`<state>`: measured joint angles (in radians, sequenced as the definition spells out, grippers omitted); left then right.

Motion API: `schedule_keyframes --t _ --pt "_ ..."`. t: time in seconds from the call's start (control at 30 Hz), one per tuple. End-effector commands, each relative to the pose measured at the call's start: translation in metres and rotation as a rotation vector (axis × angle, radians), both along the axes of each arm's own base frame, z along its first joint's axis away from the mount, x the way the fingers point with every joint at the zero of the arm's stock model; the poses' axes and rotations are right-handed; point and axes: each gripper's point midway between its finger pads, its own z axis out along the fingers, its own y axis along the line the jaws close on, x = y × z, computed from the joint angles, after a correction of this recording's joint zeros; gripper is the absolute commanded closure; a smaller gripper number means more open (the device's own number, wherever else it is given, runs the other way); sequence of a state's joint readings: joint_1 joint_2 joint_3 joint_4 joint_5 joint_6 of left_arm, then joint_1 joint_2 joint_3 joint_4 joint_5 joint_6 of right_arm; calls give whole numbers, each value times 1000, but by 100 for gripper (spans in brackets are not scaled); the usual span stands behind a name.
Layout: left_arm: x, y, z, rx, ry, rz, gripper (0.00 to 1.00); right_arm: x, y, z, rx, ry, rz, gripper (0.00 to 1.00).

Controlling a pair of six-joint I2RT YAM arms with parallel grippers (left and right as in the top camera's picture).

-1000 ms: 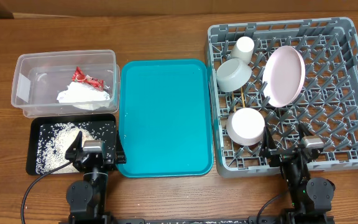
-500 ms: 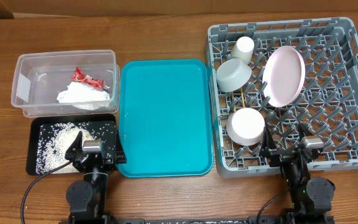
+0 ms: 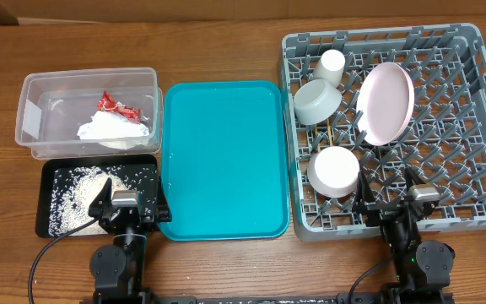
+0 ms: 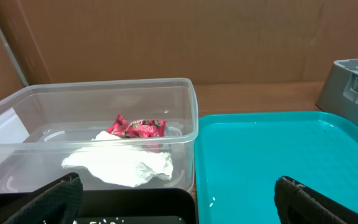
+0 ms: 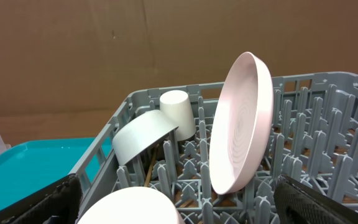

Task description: Sort waste into correct bins and load items into the dishwasher

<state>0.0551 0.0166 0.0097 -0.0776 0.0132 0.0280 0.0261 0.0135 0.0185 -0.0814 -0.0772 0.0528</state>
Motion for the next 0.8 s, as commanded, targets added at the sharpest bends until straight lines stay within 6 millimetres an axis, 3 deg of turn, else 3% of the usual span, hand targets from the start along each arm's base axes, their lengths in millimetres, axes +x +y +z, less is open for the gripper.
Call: schedule_keyframes --t 0.0,0.13,0.27,0.57,0.77 --pt "-1 4 0 -12 -9 24 0 0 -3 -2 7 -4 -14 0" --pt "-1 4 0 -12 -8 24 0 -3 22 -2 7 0 84 0" --pt "-1 4 0 -12 -8 24 0 -5 32 -2 7 0 123 0" --pt "-1 4 0 -12 -8 23 0 -4 28 -2 7 0 110 0" --pt "-1 4 0 -12 -8 23 0 0 -1 -2 7 0 -10 0"
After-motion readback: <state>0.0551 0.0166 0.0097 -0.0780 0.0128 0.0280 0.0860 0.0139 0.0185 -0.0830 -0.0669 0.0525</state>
